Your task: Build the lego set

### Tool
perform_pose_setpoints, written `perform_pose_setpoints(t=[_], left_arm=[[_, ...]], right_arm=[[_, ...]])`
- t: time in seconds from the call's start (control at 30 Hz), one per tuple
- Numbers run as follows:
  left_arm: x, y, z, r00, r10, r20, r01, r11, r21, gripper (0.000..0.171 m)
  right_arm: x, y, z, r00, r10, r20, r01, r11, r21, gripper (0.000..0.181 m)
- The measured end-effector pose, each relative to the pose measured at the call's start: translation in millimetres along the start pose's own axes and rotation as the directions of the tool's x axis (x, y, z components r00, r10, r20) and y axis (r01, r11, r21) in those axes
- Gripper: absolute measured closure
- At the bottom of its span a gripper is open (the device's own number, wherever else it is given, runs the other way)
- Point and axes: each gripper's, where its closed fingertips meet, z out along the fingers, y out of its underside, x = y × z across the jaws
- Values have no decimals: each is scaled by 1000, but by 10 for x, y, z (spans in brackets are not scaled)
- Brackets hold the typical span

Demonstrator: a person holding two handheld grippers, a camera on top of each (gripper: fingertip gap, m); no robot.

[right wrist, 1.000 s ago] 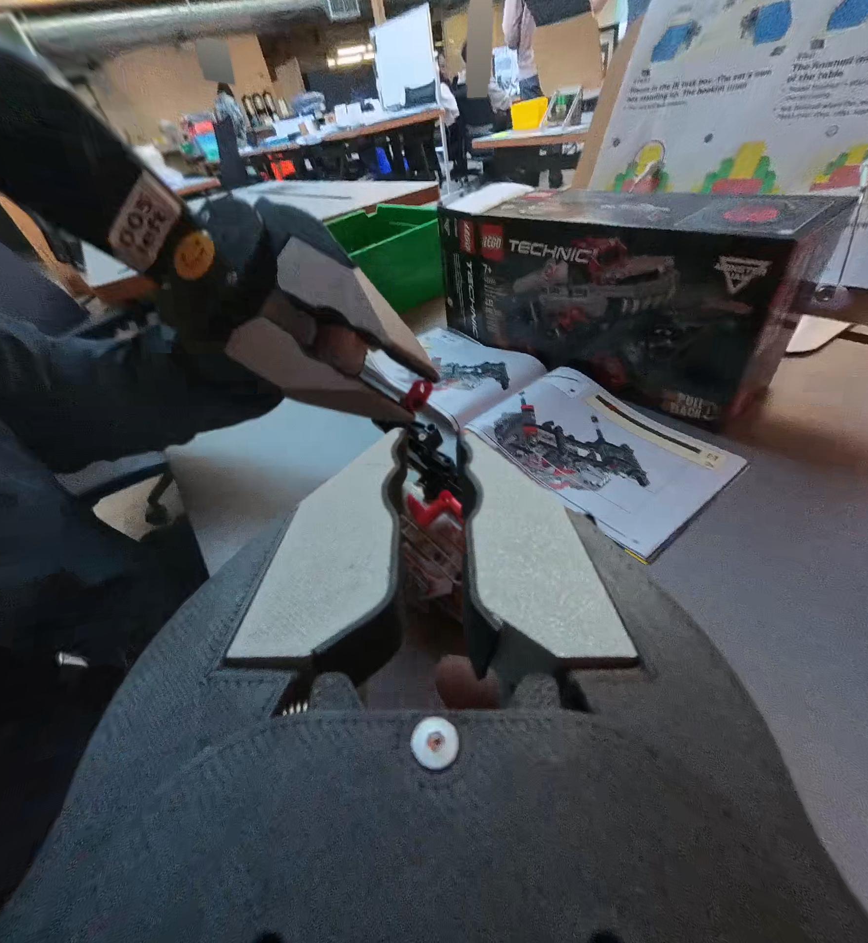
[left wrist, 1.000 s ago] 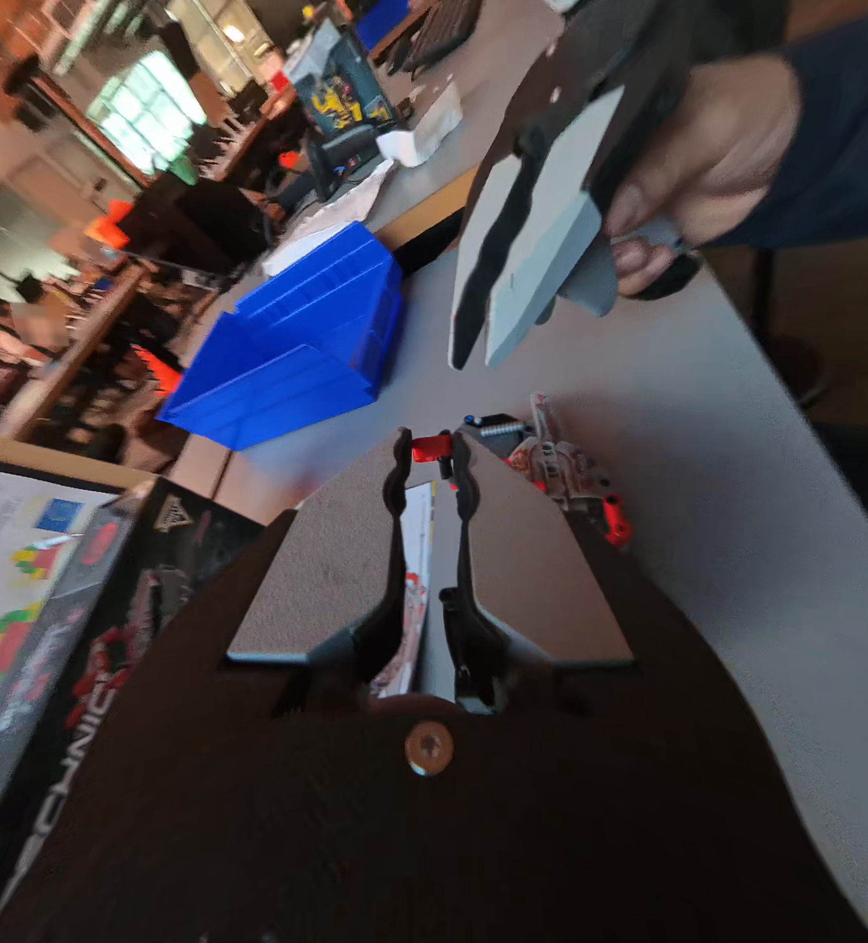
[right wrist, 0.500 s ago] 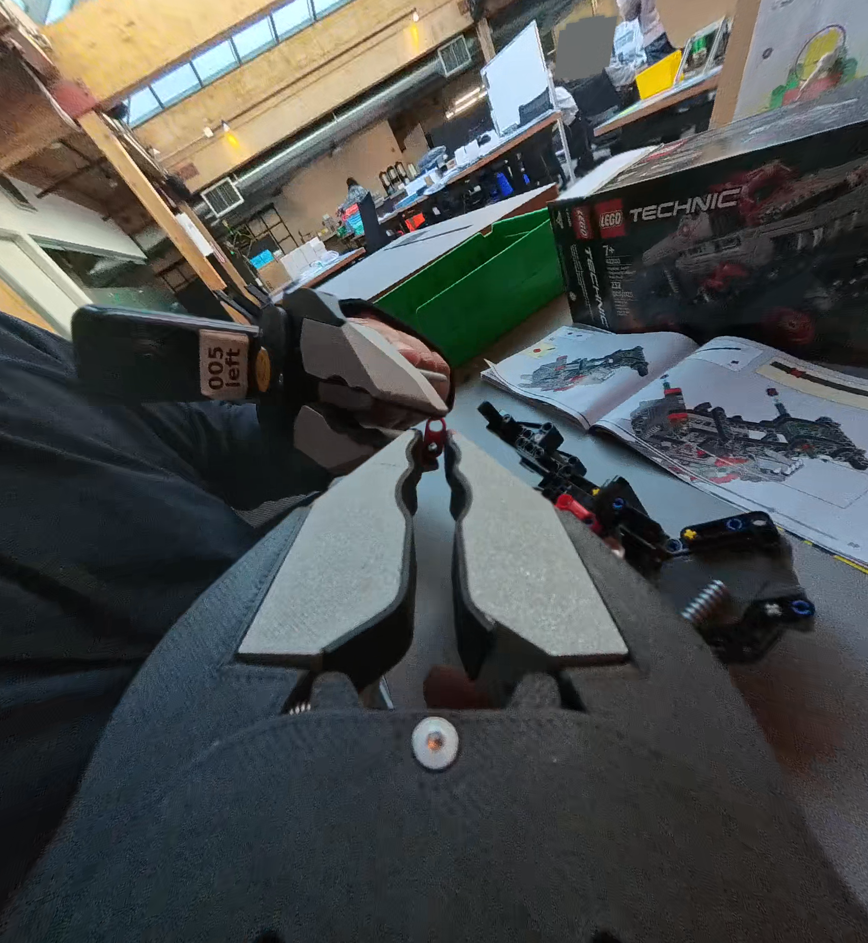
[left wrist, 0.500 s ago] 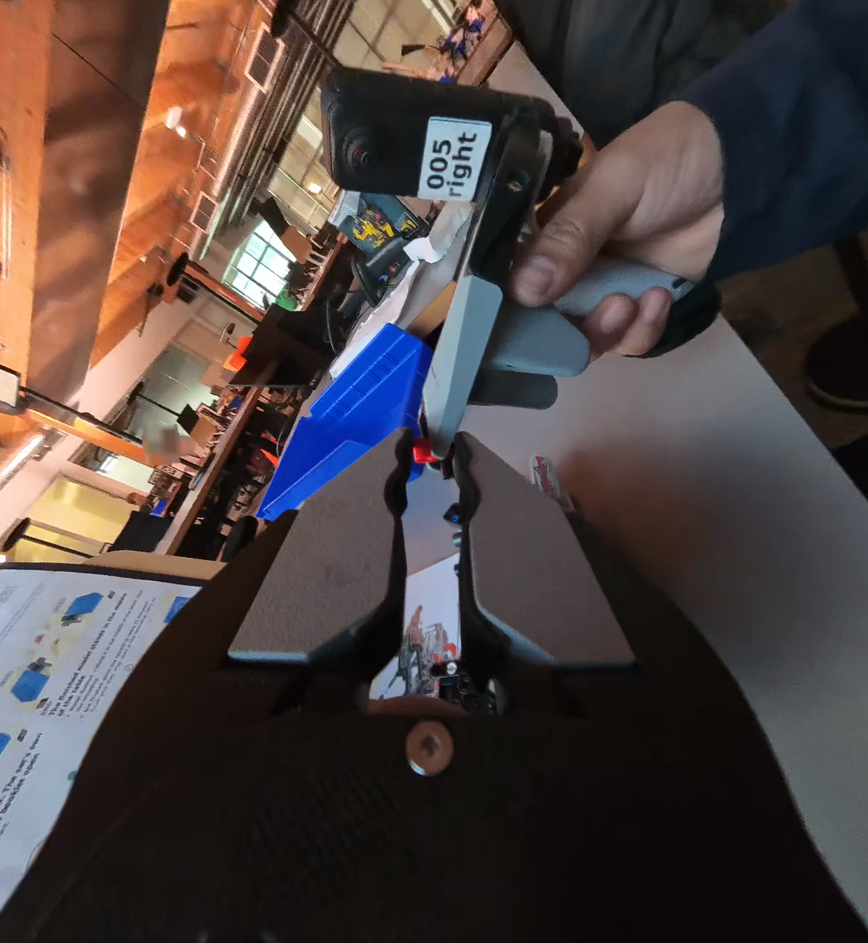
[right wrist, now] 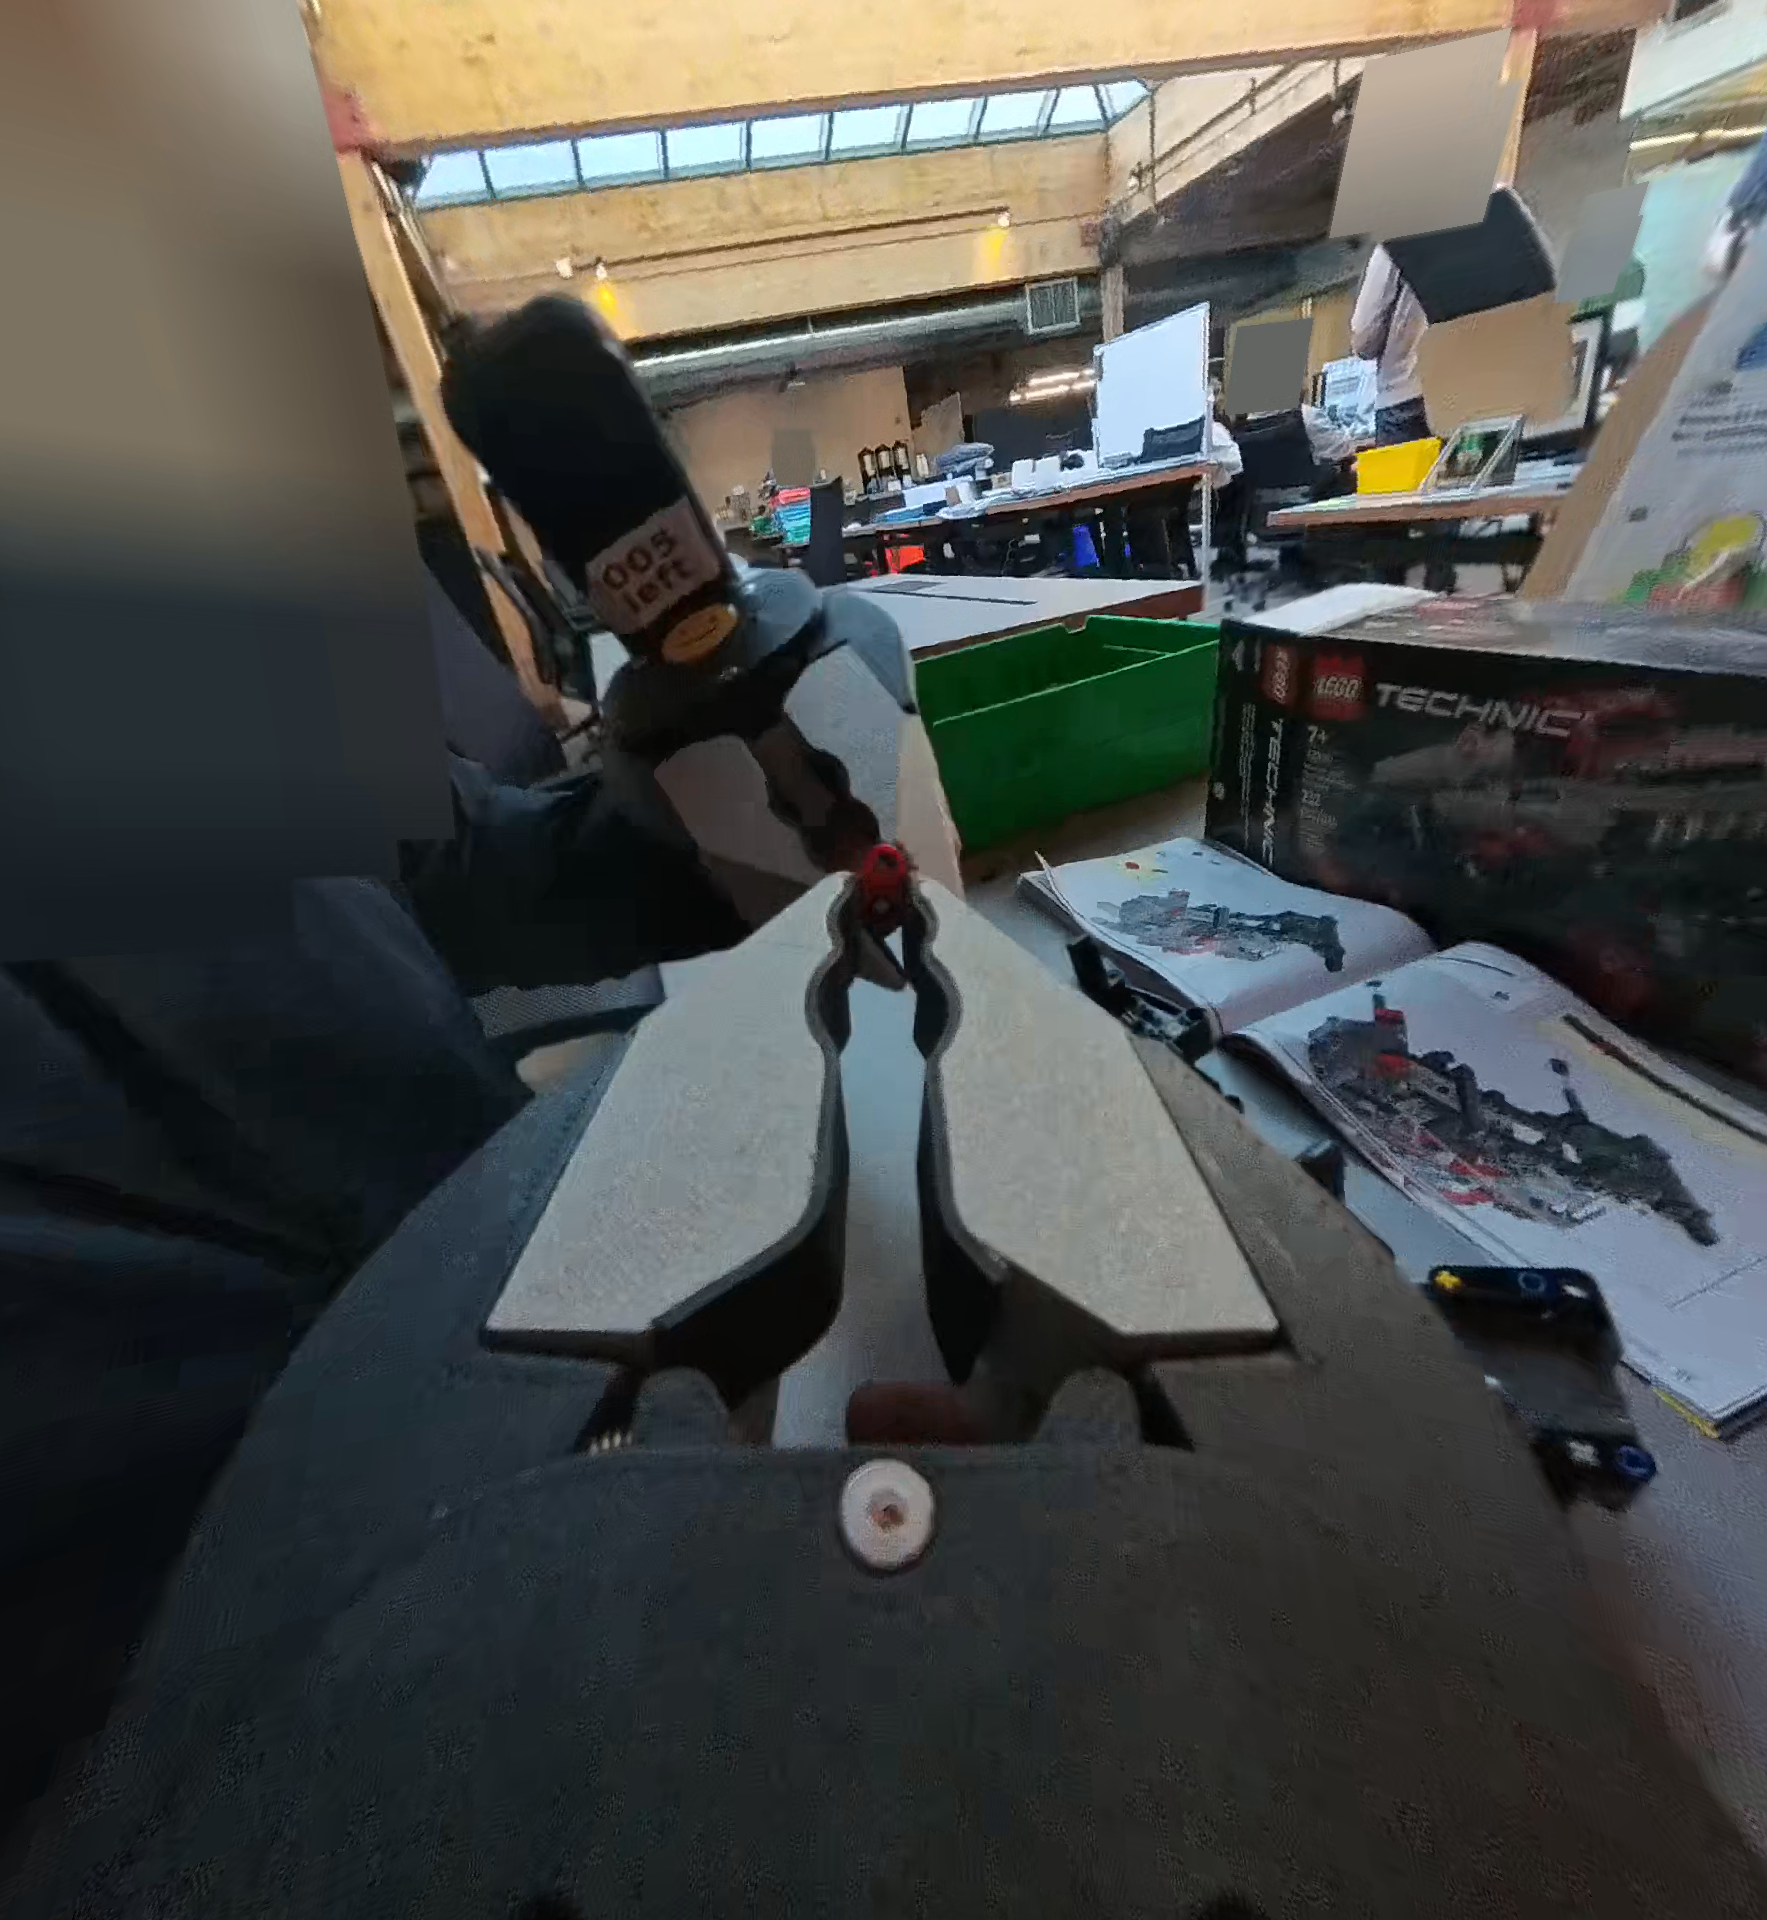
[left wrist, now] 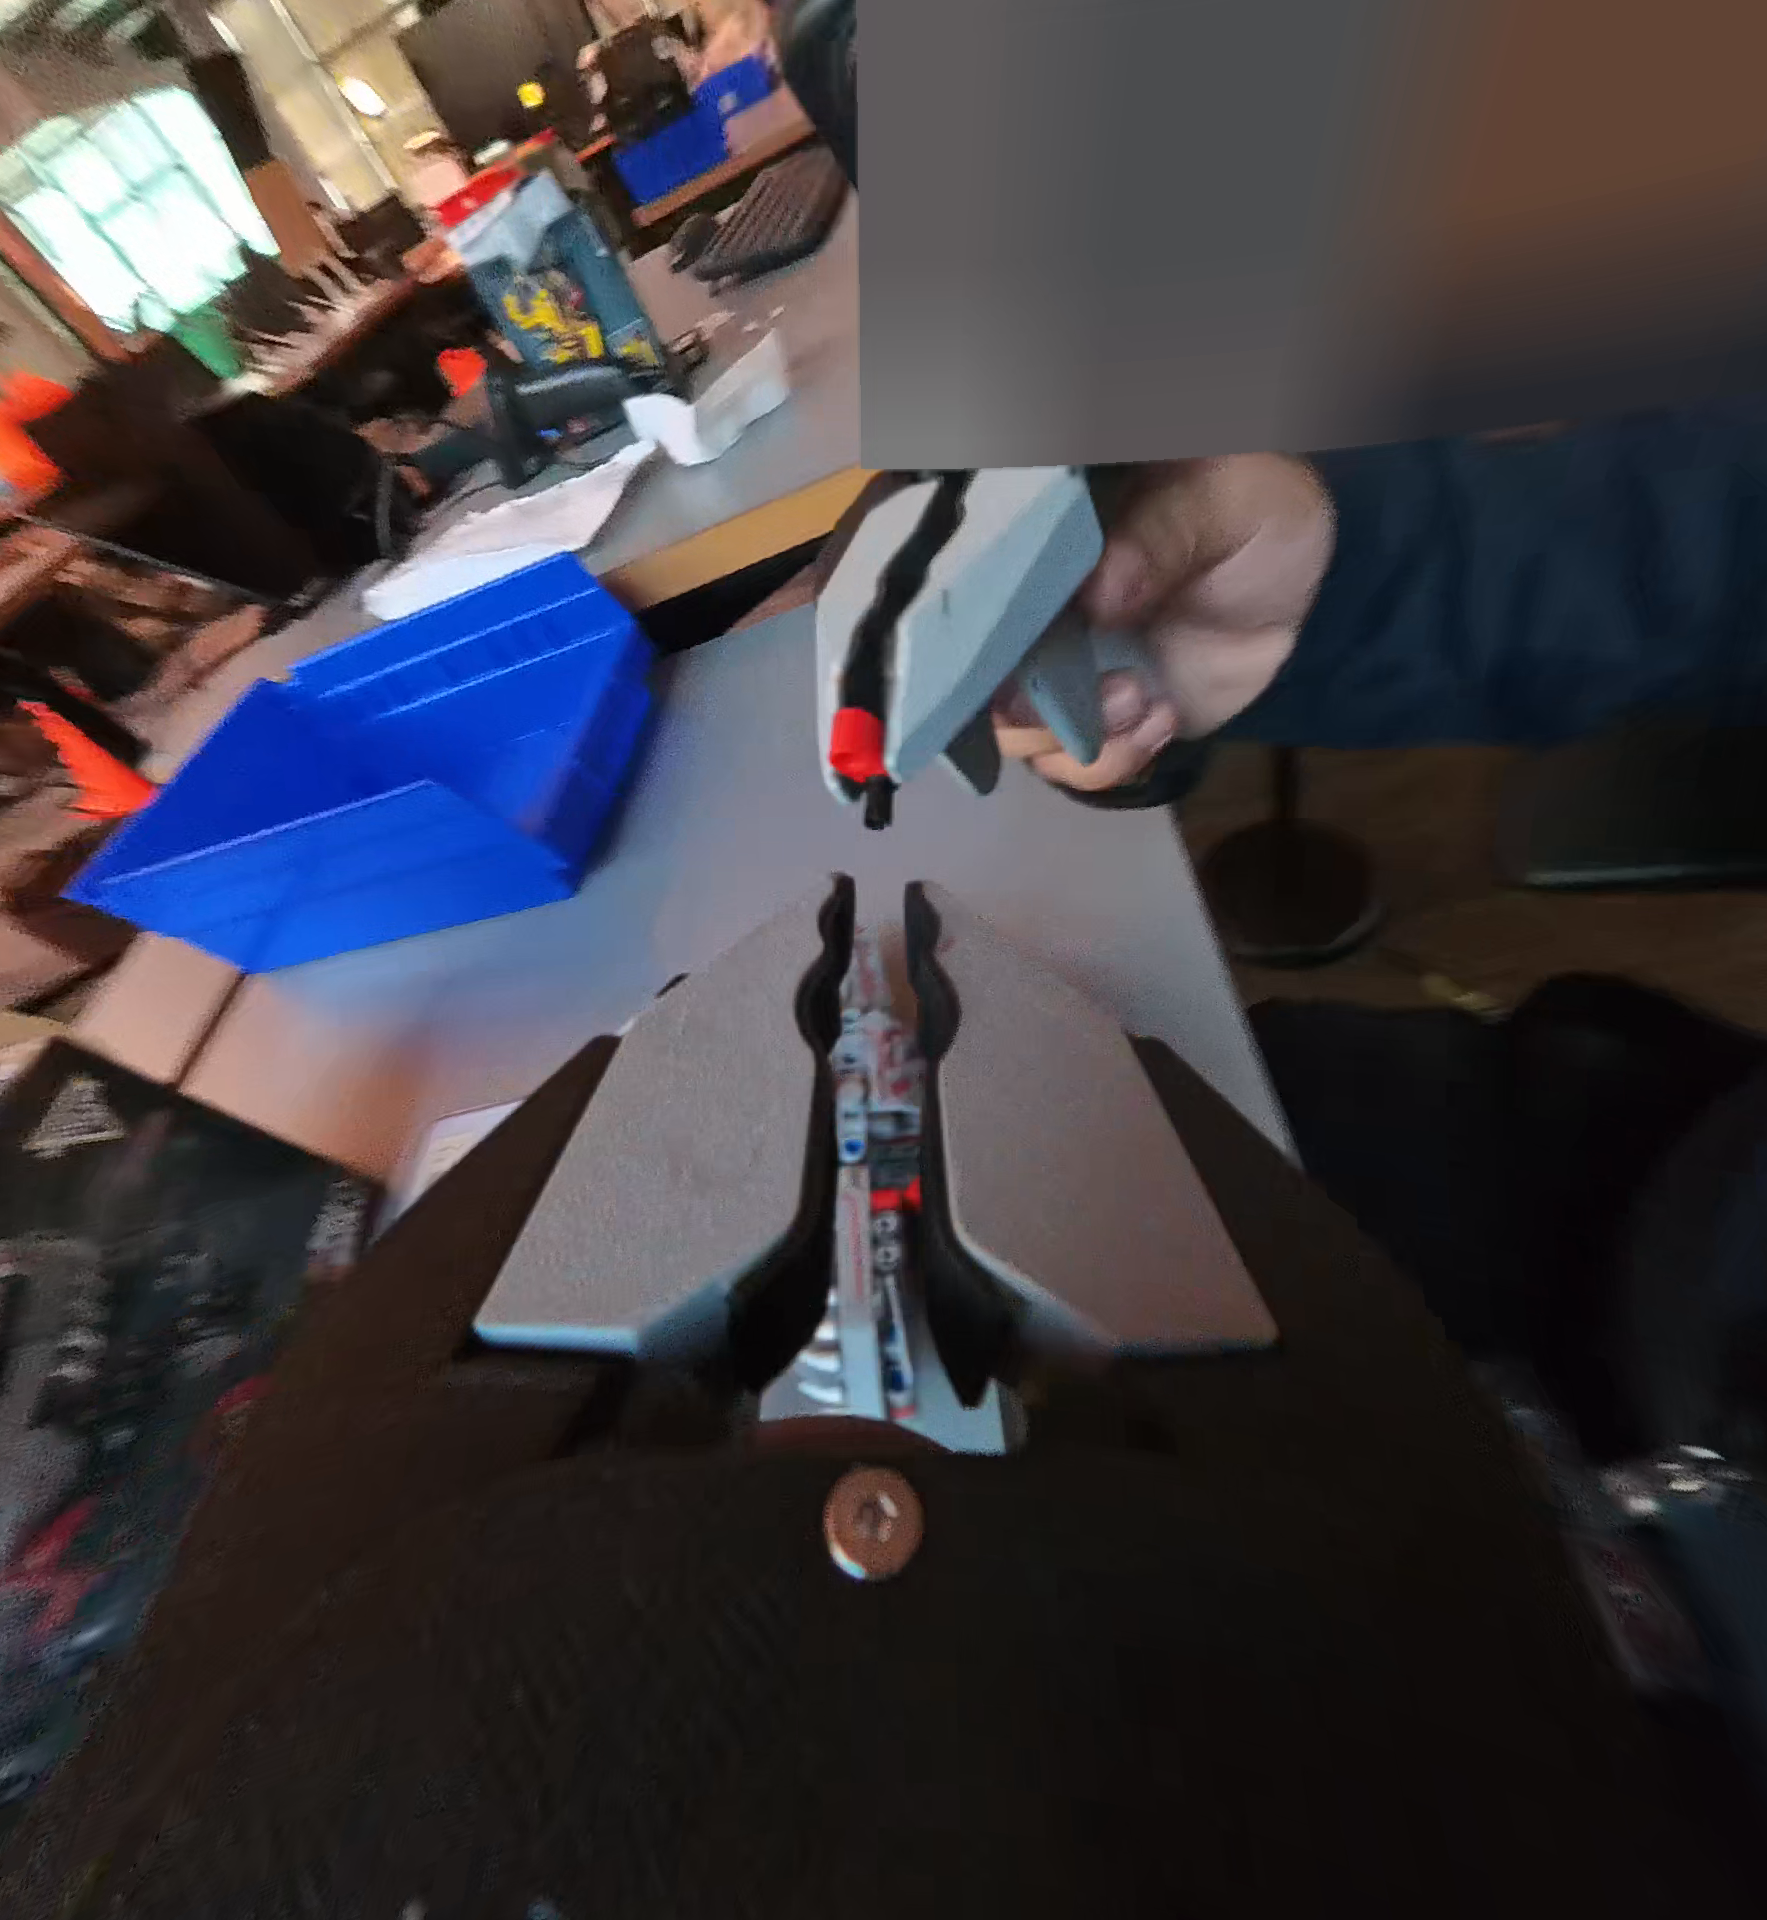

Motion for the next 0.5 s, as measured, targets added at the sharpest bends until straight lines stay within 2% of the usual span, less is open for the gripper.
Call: perform_pose_setpoints(t=[0.1, 0.17, 0.33, 0.5], left_arm=[[33, -153, -75, 998, -47, -51, 50, 998, 47, 164], [63, -200, -100, 997, -44, -70, 47, 998, 47, 164], [133, -227, -88, 992, -51, -111, 55, 998, 31, 165], [178, -232, -118, 975, -128, -181, 139, 989, 50, 170]], right_arm=[[-58, 4, -25, 997, -81, -5, 80, 996, -44, 178], [-90, -35, -42, 995, -104, 0, 104, 994, -30, 178], [-115, 4, -28, 980, -198, -4, 197, 978, -69, 178], [-187, 42, -33, 964, -262, 30, 264, 960, -95, 178]])
